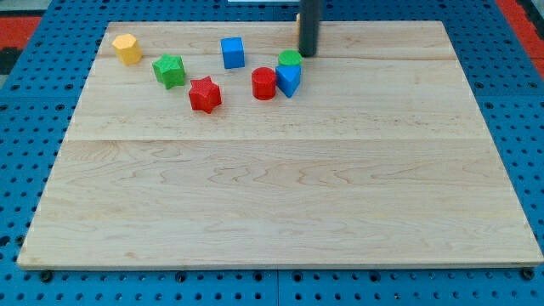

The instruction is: Slide the yellow heart closer to the blue cube

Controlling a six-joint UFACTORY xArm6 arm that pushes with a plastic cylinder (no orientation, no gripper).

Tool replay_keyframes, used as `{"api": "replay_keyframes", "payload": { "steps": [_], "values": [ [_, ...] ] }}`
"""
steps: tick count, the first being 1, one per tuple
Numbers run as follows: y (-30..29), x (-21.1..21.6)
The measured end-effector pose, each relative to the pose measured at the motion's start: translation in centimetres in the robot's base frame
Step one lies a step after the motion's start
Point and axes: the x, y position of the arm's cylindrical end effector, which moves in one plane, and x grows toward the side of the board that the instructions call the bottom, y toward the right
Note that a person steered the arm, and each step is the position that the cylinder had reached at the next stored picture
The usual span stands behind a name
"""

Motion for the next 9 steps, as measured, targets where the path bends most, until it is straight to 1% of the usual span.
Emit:
{"api": "replay_keyframes", "payload": {
  "steps": [1,2,3,4,5,6,7,8,9],
  "values": [
    [6.7,-3.1],
    [6.2,-10.5],
    [4.6,-11.0],
    [-1.5,-10.2],
    [-7.6,-8.3],
    [-9.0,-8.6],
    [-9.0,-10.8],
    [-15.1,-10.5],
    [-20.3,-7.2]
  ]
}}
